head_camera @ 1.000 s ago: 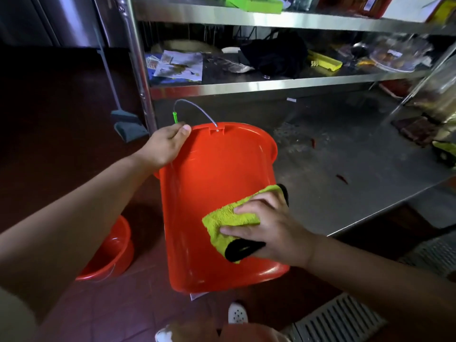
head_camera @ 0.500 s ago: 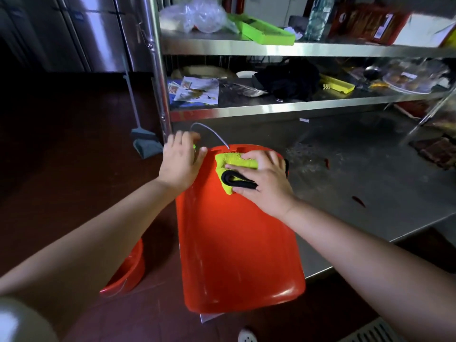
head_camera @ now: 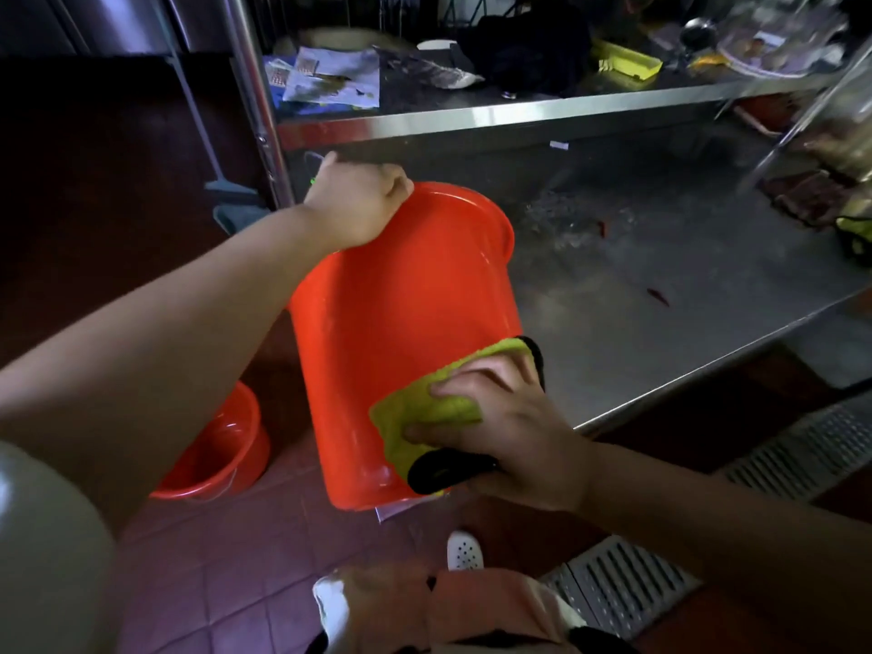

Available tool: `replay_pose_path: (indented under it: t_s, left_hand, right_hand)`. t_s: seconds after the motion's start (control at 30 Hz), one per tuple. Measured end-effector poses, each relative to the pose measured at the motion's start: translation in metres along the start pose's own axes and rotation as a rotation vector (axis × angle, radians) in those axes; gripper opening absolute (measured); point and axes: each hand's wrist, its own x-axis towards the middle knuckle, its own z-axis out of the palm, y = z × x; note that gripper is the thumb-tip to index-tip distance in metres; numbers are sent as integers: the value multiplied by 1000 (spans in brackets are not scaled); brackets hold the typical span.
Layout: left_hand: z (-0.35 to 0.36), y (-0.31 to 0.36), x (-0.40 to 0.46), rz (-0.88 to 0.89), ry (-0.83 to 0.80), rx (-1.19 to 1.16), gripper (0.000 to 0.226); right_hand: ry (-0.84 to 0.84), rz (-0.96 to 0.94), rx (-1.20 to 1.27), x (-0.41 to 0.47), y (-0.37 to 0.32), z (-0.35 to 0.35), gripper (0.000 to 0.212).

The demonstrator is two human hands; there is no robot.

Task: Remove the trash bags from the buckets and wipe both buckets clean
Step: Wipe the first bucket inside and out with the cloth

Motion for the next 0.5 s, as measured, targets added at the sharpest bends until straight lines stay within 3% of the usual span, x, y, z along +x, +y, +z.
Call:
replay_pose_path:
  t_s: [0.13,0.3,0.5]
  left_hand:
    - [-1,-4,-7,-74,4,-66,38]
    - [-4,-17,-17,-171,-15,-222,35]
    - [-4,-33,-29,-294,17,-357,28]
  right_hand:
    - [44,-57,-56,21,12,2,39]
    - [235,141,-40,82,54,2,36]
    - [249,236,-114,152,96,-6,41]
